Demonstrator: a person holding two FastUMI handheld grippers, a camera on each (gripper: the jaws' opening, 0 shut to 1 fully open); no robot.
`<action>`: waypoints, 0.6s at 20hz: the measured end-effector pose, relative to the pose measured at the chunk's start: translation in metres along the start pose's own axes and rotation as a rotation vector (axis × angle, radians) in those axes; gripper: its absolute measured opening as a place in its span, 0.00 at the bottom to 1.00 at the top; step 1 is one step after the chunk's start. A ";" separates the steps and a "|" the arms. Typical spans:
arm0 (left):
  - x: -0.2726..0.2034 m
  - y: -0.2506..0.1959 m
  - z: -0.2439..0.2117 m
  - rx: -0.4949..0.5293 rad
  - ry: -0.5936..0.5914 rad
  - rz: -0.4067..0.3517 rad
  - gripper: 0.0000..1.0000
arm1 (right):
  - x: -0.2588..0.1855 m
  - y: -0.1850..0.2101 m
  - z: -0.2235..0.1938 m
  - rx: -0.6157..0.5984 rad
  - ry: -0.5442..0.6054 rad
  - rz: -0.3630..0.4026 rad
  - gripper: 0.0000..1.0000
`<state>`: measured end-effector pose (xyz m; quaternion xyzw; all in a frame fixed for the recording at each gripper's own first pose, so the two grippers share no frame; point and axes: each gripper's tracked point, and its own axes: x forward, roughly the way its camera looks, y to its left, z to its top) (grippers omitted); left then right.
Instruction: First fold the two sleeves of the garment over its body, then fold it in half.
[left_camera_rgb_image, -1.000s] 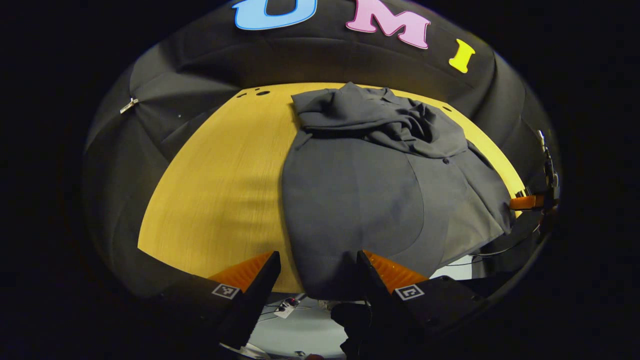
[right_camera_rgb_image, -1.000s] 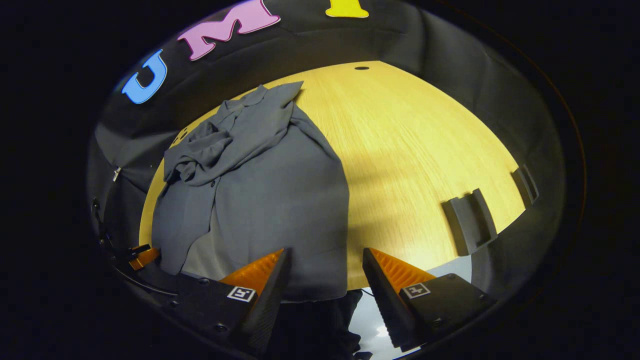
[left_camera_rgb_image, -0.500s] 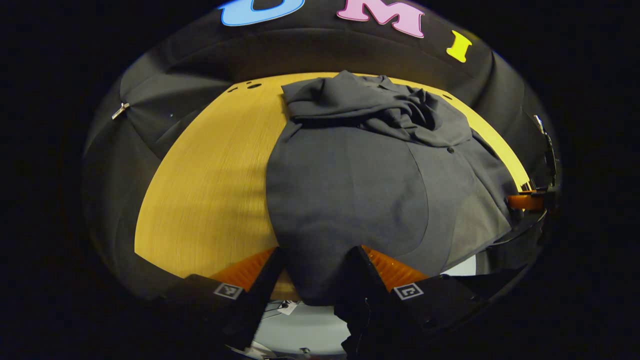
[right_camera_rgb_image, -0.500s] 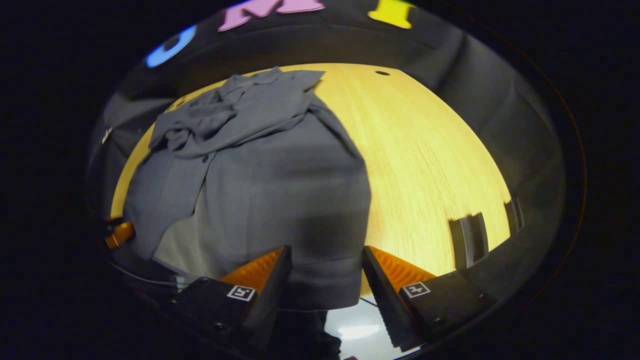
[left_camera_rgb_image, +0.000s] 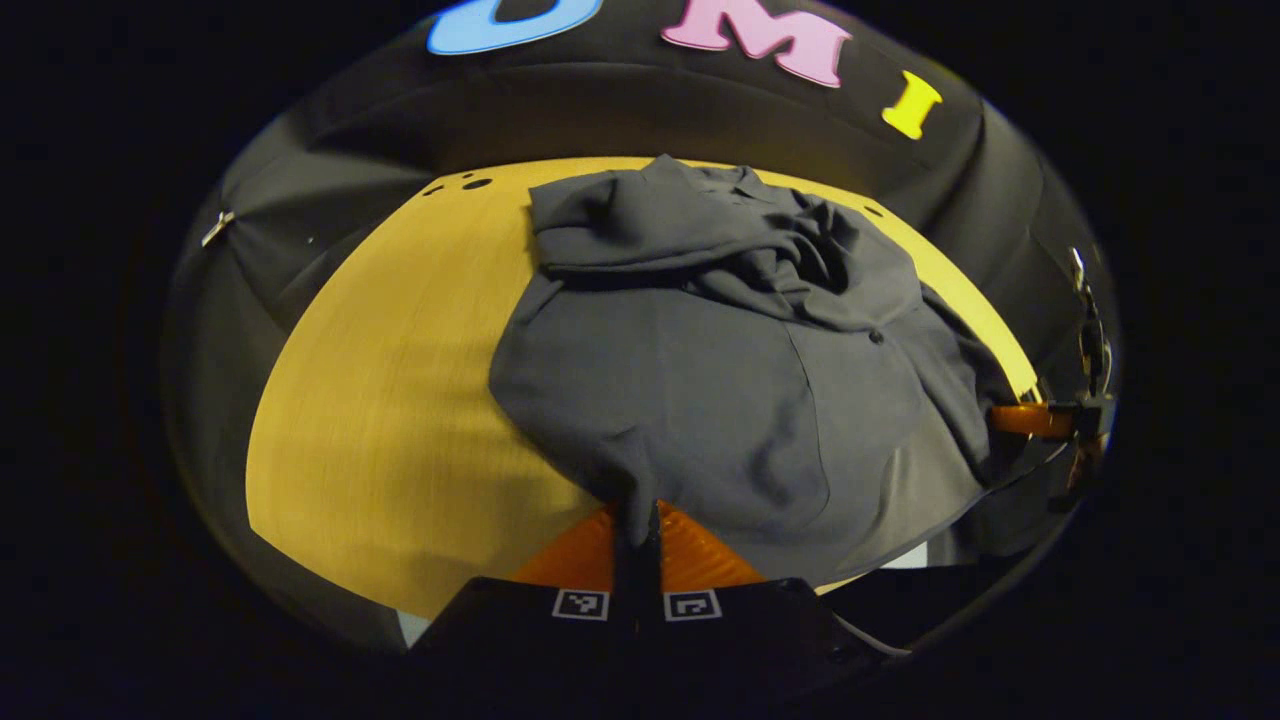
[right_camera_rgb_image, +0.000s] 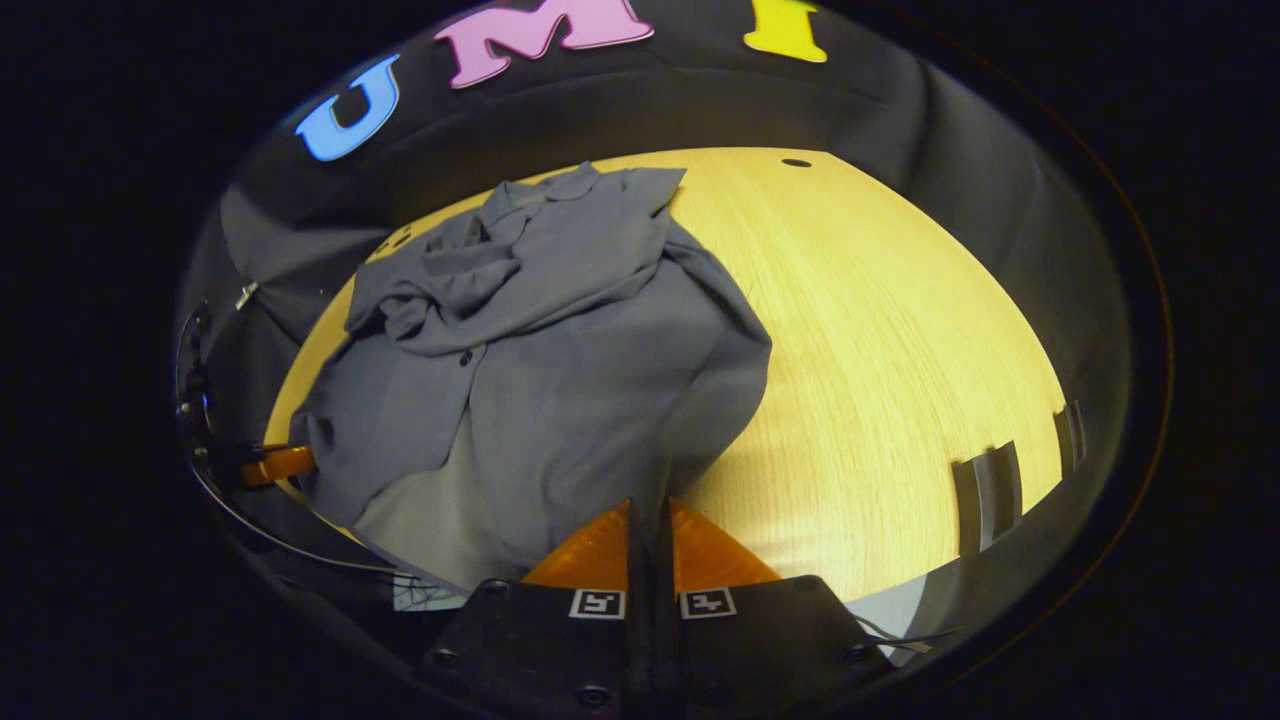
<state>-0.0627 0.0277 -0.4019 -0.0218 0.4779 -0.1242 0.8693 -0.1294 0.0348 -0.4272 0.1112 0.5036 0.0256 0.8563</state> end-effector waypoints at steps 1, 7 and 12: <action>-0.005 -0.002 0.008 0.002 -0.022 -0.001 0.06 | -0.004 0.000 0.008 0.008 -0.020 0.005 0.05; -0.033 -0.002 0.087 0.003 -0.181 0.004 0.06 | -0.023 0.013 0.084 0.064 -0.184 0.035 0.05; -0.039 0.005 0.156 -0.044 -0.290 -0.001 0.06 | -0.034 0.024 0.167 0.087 -0.339 0.057 0.05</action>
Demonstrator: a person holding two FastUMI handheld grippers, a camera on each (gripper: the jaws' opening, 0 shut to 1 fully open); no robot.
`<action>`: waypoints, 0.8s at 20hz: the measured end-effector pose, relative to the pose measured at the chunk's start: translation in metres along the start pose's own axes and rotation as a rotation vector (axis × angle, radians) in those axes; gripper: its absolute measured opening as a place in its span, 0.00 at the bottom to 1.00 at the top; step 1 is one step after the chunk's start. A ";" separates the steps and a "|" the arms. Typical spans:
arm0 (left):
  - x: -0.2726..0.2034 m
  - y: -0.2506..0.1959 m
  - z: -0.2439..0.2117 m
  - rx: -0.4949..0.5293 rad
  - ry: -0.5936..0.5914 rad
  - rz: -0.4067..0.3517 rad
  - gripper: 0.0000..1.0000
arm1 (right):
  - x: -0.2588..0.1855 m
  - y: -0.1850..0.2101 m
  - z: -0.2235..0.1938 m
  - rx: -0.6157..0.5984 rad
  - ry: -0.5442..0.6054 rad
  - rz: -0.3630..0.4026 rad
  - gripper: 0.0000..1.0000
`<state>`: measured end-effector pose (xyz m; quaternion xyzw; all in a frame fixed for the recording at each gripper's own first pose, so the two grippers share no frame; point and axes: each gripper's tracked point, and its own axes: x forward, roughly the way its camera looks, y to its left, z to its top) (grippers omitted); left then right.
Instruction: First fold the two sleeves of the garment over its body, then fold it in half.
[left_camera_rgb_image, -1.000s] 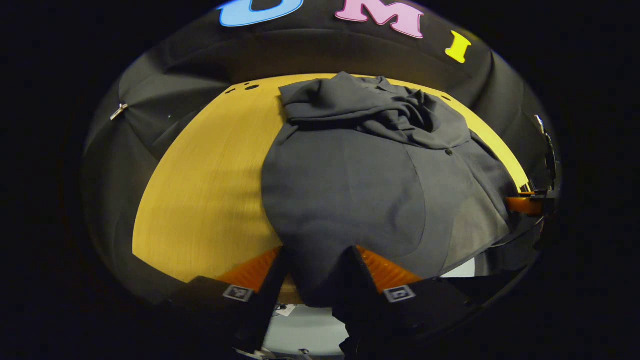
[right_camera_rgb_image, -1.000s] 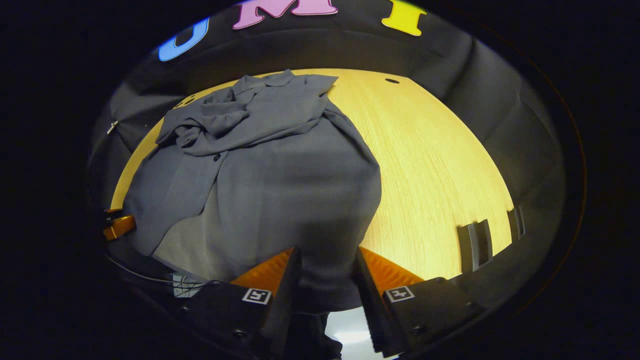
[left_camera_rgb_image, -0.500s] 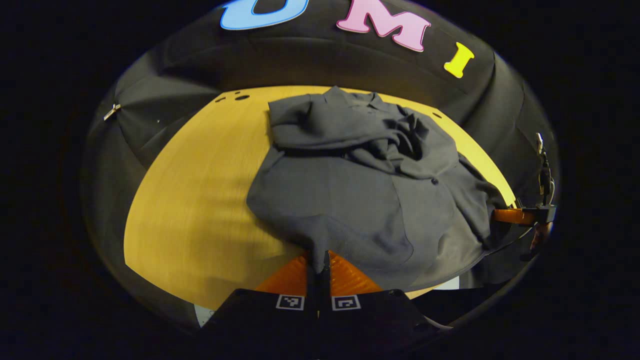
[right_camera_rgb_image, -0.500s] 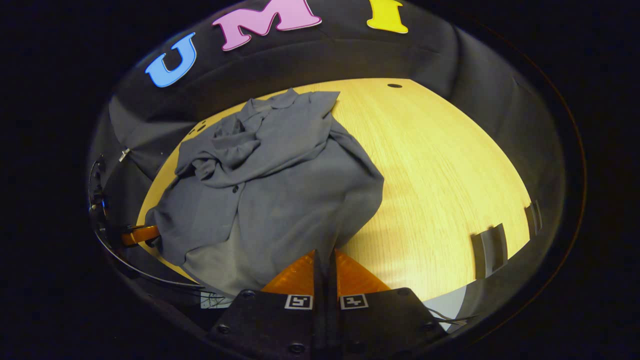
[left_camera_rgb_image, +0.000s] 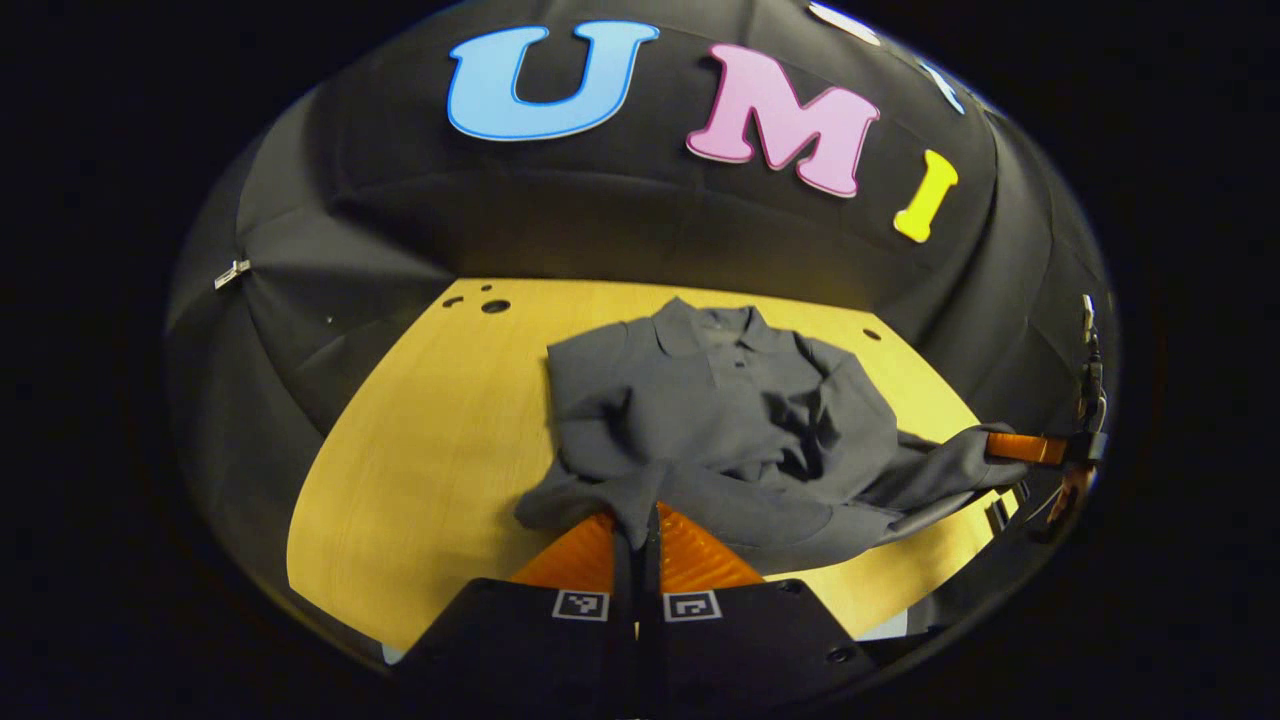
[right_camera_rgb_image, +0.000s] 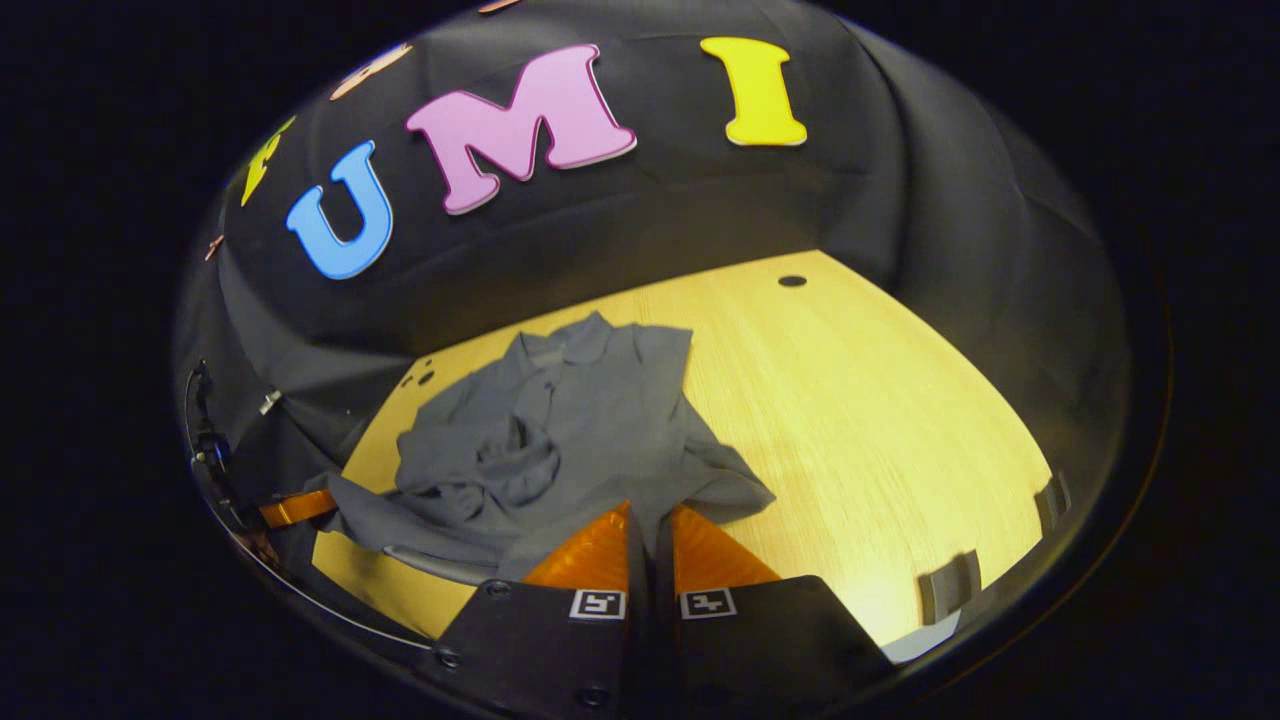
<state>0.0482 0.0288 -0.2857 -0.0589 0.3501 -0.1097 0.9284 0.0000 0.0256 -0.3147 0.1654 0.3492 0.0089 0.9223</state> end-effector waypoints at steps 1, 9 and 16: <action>0.004 0.002 0.010 -0.003 -0.016 0.001 0.06 | 0.004 0.002 0.013 -0.001 -0.022 0.005 0.05; 0.042 0.009 0.069 0.032 -0.095 0.020 0.06 | 0.048 0.010 0.067 -0.029 -0.092 0.015 0.05; 0.076 0.010 0.114 0.054 -0.150 0.030 0.09 | 0.088 0.006 0.102 -0.061 -0.124 0.009 0.05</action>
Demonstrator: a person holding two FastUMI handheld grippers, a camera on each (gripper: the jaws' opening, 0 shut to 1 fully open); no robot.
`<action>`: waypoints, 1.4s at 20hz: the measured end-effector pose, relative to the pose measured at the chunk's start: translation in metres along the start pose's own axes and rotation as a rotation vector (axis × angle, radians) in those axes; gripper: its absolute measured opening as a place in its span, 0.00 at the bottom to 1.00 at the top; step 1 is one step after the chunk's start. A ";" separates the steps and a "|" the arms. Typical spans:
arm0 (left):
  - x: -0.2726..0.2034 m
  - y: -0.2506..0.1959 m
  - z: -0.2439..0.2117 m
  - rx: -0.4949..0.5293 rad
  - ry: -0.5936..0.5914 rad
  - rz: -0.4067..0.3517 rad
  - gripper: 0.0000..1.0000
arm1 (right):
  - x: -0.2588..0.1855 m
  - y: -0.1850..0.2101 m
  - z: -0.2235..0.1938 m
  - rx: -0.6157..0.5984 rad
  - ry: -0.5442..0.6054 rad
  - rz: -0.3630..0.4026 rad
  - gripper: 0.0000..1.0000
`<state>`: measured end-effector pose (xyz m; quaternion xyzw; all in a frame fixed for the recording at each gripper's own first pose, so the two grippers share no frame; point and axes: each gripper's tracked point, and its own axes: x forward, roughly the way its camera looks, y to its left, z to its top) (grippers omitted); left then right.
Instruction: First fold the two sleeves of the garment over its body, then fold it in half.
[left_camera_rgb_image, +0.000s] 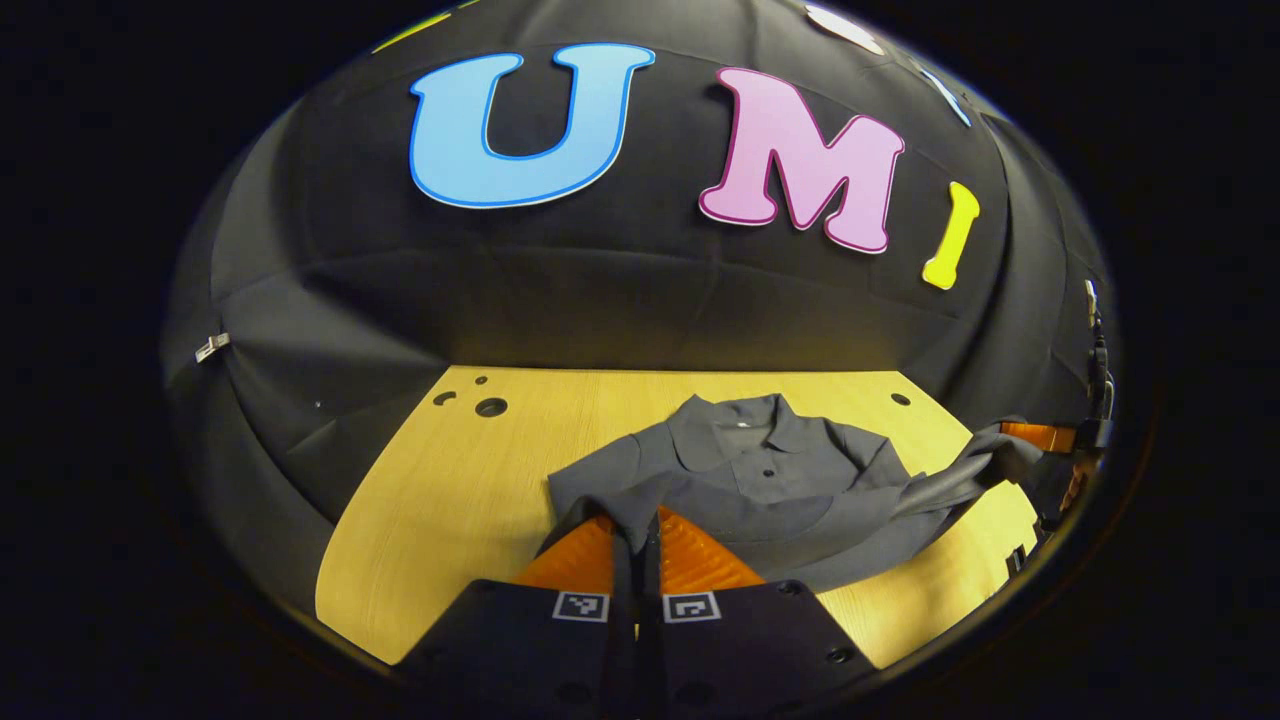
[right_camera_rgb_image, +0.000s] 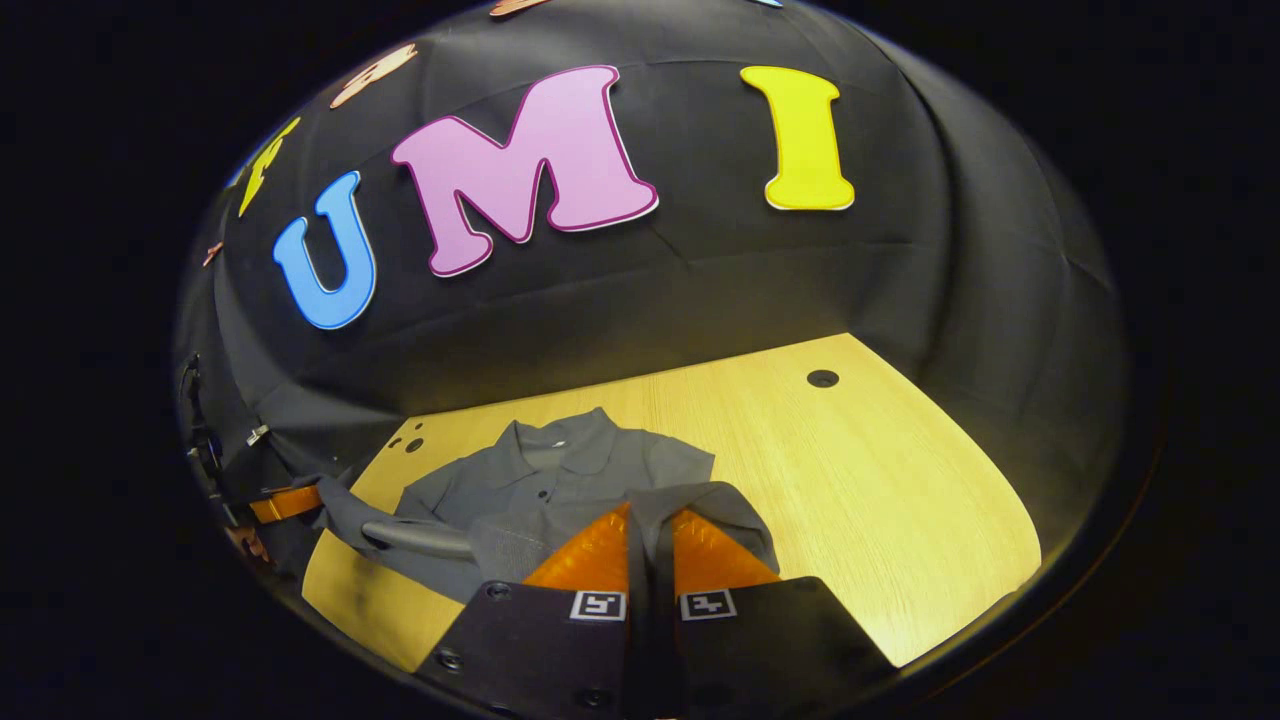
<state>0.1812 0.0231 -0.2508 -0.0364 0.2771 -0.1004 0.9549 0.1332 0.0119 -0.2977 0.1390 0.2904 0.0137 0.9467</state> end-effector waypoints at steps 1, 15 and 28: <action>0.006 0.001 0.004 -0.001 -0.005 0.004 0.05 | 0.007 0.000 0.004 -0.001 -0.004 0.002 0.05; 0.117 0.017 0.029 0.038 -0.011 0.061 0.05 | 0.128 -0.008 0.023 -0.033 0.002 0.027 0.05; 0.227 0.025 0.002 0.110 0.042 0.120 0.05 | 0.241 -0.029 -0.015 -0.073 0.064 -0.016 0.05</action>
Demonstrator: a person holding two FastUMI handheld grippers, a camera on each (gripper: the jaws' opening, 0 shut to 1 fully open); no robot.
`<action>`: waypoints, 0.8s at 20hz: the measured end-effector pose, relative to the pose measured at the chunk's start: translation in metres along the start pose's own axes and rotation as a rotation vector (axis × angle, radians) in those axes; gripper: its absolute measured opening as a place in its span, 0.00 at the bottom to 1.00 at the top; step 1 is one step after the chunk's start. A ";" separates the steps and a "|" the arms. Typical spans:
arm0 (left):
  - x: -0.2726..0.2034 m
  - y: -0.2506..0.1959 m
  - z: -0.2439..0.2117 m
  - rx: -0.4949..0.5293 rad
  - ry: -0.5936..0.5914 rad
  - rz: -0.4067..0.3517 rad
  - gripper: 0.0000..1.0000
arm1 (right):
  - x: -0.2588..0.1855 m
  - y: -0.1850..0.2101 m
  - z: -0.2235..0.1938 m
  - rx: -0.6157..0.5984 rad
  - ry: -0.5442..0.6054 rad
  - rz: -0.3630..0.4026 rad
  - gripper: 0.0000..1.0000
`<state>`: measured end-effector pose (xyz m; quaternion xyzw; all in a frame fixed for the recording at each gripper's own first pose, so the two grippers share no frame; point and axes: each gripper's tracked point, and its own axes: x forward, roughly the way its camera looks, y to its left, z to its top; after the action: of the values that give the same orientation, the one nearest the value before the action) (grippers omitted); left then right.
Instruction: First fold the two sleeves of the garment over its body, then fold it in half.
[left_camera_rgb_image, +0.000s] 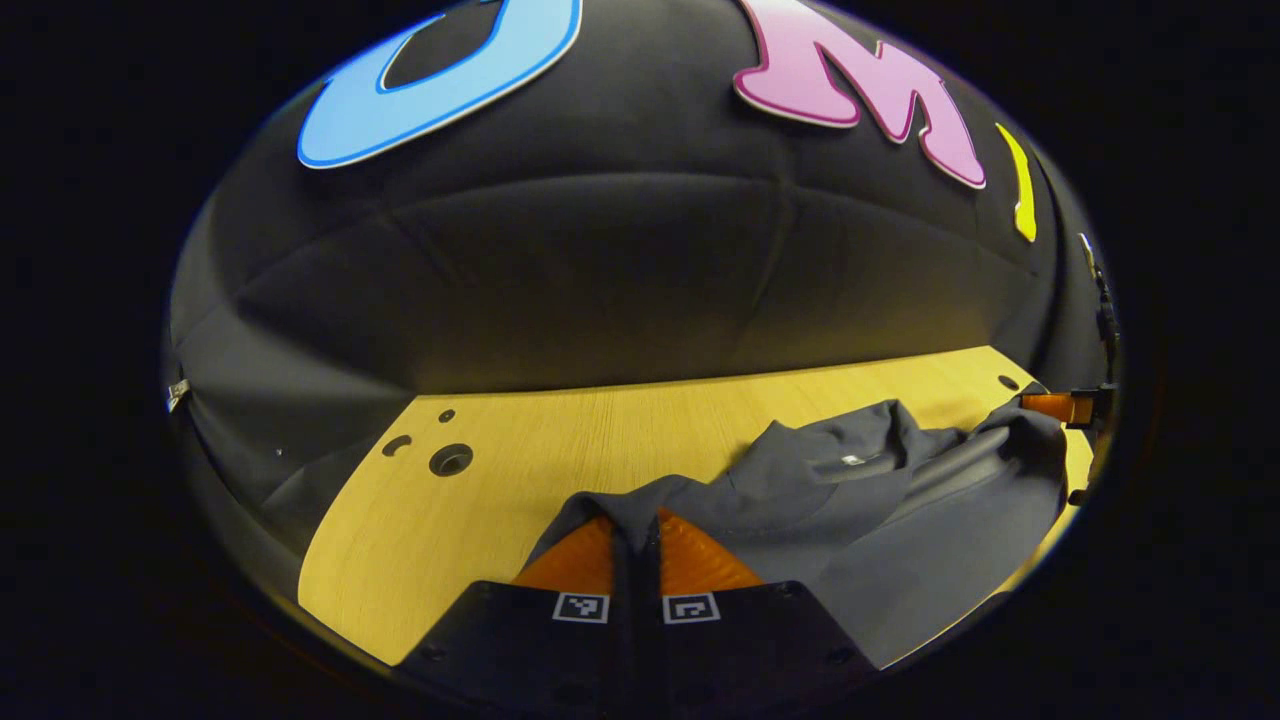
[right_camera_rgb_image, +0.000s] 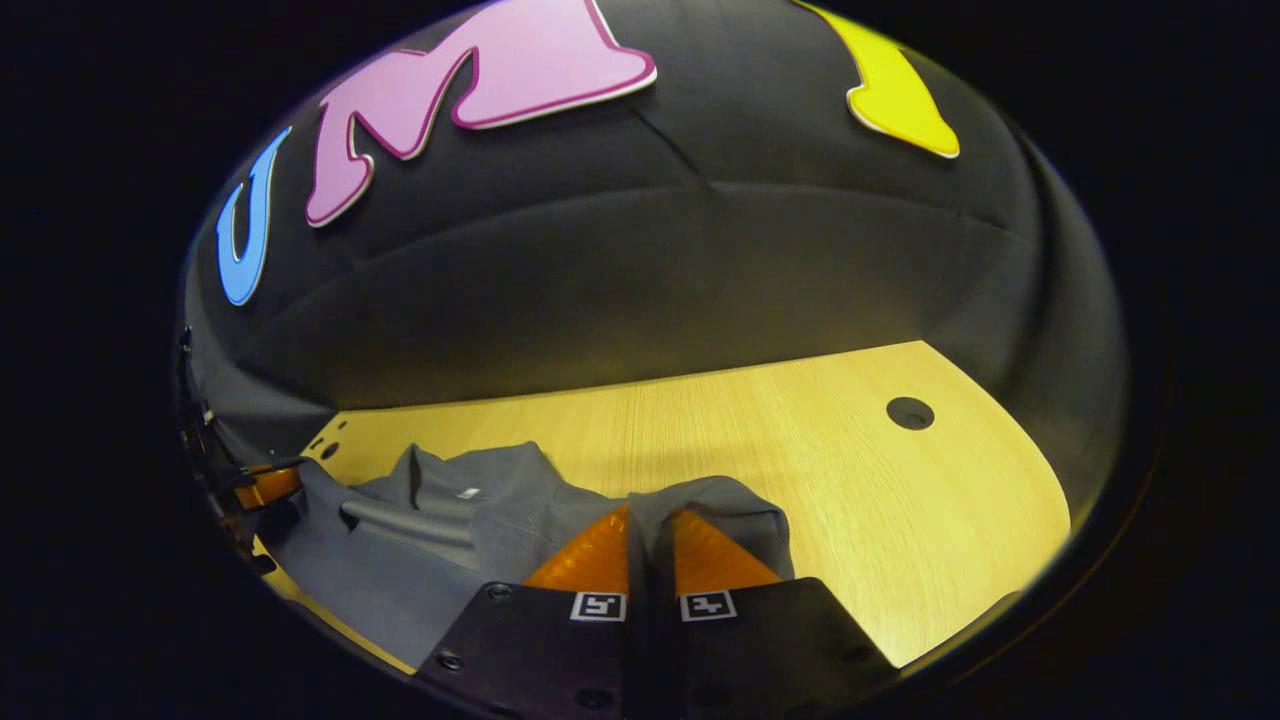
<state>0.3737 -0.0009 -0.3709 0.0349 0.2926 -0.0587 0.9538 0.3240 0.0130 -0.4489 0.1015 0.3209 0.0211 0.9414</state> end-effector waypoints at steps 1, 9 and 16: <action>0.005 -0.001 -0.005 0.000 0.010 0.005 0.06 | 0.006 -0.001 -0.006 -0.008 0.014 -0.006 0.05; 0.029 -0.001 -0.038 0.004 0.086 0.041 0.06 | 0.024 -0.007 -0.028 0.011 0.068 -0.020 0.08; 0.025 0.006 -0.039 -0.009 0.088 0.083 0.22 | 0.015 -0.017 -0.030 -0.019 0.099 -0.074 0.37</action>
<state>0.3736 0.0064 -0.4168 0.0453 0.3331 -0.0165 0.9417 0.3171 0.0036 -0.4844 0.0795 0.3705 -0.0055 0.9254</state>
